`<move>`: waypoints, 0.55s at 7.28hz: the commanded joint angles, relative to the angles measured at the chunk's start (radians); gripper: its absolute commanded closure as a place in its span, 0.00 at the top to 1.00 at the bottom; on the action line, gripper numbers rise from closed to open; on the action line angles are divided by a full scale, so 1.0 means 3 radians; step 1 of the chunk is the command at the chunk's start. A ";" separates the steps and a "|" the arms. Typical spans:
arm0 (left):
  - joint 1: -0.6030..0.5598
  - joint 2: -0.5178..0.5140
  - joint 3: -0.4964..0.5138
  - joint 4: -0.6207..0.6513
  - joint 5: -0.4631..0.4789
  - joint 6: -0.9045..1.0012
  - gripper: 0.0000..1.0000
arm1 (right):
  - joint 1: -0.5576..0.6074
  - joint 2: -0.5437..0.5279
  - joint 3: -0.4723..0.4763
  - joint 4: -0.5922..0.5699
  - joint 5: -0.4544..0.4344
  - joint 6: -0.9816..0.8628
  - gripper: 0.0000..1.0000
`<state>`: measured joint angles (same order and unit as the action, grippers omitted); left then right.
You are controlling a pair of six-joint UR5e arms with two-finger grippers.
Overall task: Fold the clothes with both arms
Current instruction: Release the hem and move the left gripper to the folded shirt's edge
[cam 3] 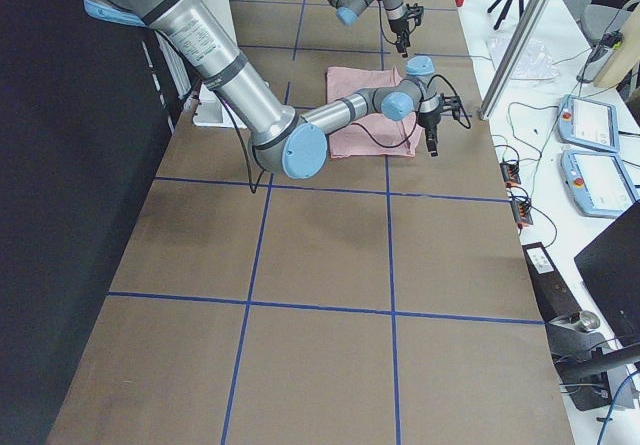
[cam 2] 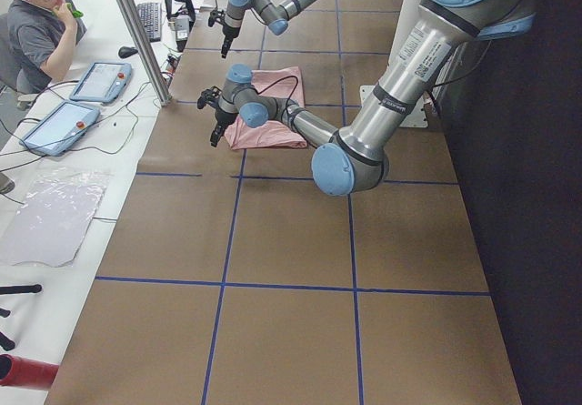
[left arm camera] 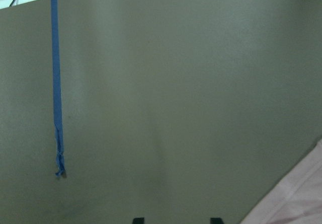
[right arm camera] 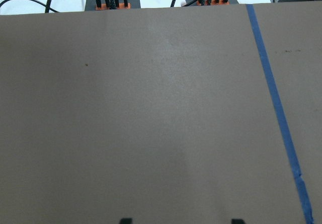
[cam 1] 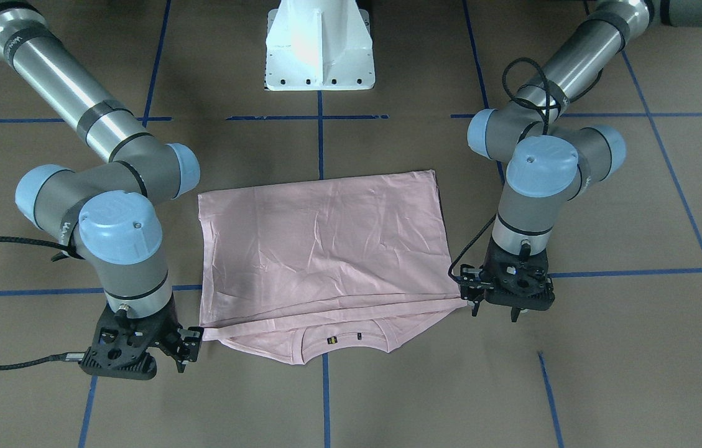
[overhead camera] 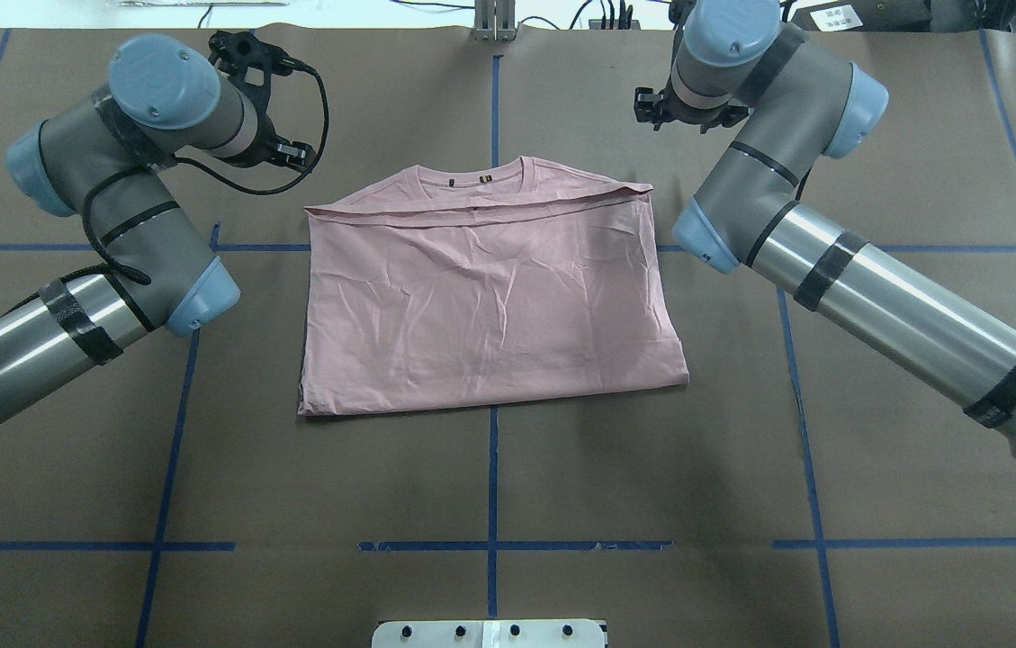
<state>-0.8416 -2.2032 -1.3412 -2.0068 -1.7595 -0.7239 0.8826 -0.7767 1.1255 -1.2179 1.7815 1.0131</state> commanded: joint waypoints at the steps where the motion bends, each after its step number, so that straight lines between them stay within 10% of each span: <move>1: -0.0012 0.0123 -0.0232 -0.0014 -0.0041 0.0071 1.00 | 0.0111 -0.0130 0.0143 0.0020 0.0299 -0.0278 1.00; 4: 0.0242 0.0705 -0.1177 -0.0009 -0.0265 -0.0367 1.00 | 0.0121 -0.0493 0.0634 0.0071 0.0351 -0.0278 1.00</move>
<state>-0.8109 -2.0645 -1.5780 -2.0106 -1.8040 -0.7800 0.9175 -0.8828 1.2586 -1.2001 1.8770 0.9313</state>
